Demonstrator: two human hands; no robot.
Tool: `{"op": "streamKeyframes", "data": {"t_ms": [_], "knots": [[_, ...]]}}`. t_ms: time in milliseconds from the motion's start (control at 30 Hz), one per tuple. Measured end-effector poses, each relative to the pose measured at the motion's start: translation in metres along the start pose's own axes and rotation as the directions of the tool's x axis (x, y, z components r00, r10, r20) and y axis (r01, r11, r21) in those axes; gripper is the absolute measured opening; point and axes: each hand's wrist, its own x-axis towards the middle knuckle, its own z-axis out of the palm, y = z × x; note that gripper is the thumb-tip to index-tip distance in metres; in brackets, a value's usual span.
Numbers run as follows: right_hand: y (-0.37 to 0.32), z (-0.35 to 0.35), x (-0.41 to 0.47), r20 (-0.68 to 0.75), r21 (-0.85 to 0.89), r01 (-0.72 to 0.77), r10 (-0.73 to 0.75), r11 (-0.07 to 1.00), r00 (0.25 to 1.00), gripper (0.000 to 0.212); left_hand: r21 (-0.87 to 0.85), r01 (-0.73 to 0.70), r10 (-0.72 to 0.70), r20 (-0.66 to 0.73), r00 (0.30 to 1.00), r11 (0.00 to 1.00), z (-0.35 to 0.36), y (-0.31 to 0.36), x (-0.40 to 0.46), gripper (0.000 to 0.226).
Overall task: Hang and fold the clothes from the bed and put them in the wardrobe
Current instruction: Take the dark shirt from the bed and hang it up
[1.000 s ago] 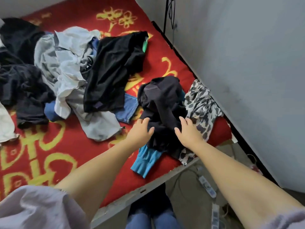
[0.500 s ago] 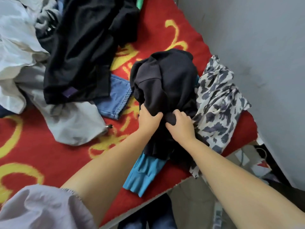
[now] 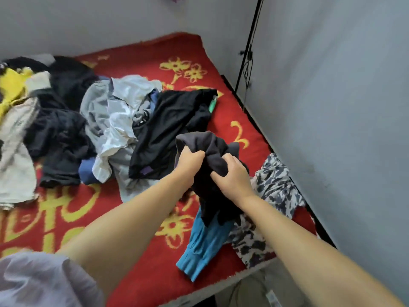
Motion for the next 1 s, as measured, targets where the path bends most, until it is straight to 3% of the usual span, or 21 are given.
{"op": "streamKeyframes", "data": {"t_ms": [233, 500, 600, 667, 700, 767, 833, 867, 933, 1000], "knots": [[-0.128, -0.022, -0.016, 0.051, 0.093, 0.336, -0.341, 0.937, 0.939, 0.028, -0.127, -0.244, 0.214, -0.209, 0.954, 0.961, -0.101, 0.072, -0.105, 0.039], [-0.296, -0.031, -0.063, 0.13, 0.335, 0.582, -0.648, 0.741, 0.75, 0.017, -0.348, -0.463, 0.261, -0.494, 0.83, 0.815, -0.231, 0.077, -0.24, 0.015], [-0.365, -0.037, -0.101, 0.214, 0.555, 0.507, -0.702, 0.659, 0.679, 0.012, -0.358, -0.51, 0.16, -0.675, 0.72, 0.782, -0.292, 0.047, -0.3, 0.028], [-0.404, -0.042, -0.132, 0.218, 0.688, 0.448, -0.751, 0.572, 0.624, 0.016, -0.178, -0.435, 0.142, -0.782, 0.607, 0.883, -0.33, 0.013, -0.339, 0.013], [-0.423, -0.043, -0.149, 0.214, 0.74, 0.414, -0.769, 0.53, 0.602, 0.019, -0.075, -0.33, 0.147, -0.789, 0.597, 0.941, -0.347, -0.007, -0.359, 0.016], [-0.456, -0.043, -0.181, 0.209, 0.84, 0.311, -0.794, 0.444, 0.571, 0.023, 0.1, -0.094, 0.137, -0.727, 0.673, 0.991, -0.374, -0.045, -0.397, 0.062], [-0.481, -0.04, -0.209, 0.248, 0.914, 0.133, -0.787, 0.383, 0.564, 0.018, 0.214, -0.031, 0.166, -0.652, 0.74, 0.976, -0.388, -0.075, -0.434, 0.094], [-0.491, -0.038, -0.222, 0.268, 0.93, 0.068, -0.792, 0.361, 0.548, 0.02, 0.221, -0.061, 0.198, -0.678, 0.708, 0.973, -0.394, -0.086, -0.449, 0.102], [-0.504, -0.027, -0.243, 0.293, 0.944, -0.02, -0.809, 0.329, 0.51, 0.043, 0.11, -0.181, 0.196, -0.795, 0.574, 0.977, -0.408, -0.101, -0.478, 0.086], [-0.509, -0.013, -0.265, 0.335, 0.942, -0.182, -0.809, 0.282, 0.484, 0.06, -0.067, -0.303, 0.075, -0.899, 0.432, 0.951, -0.427, -0.104, -0.512, 0.024]]}}
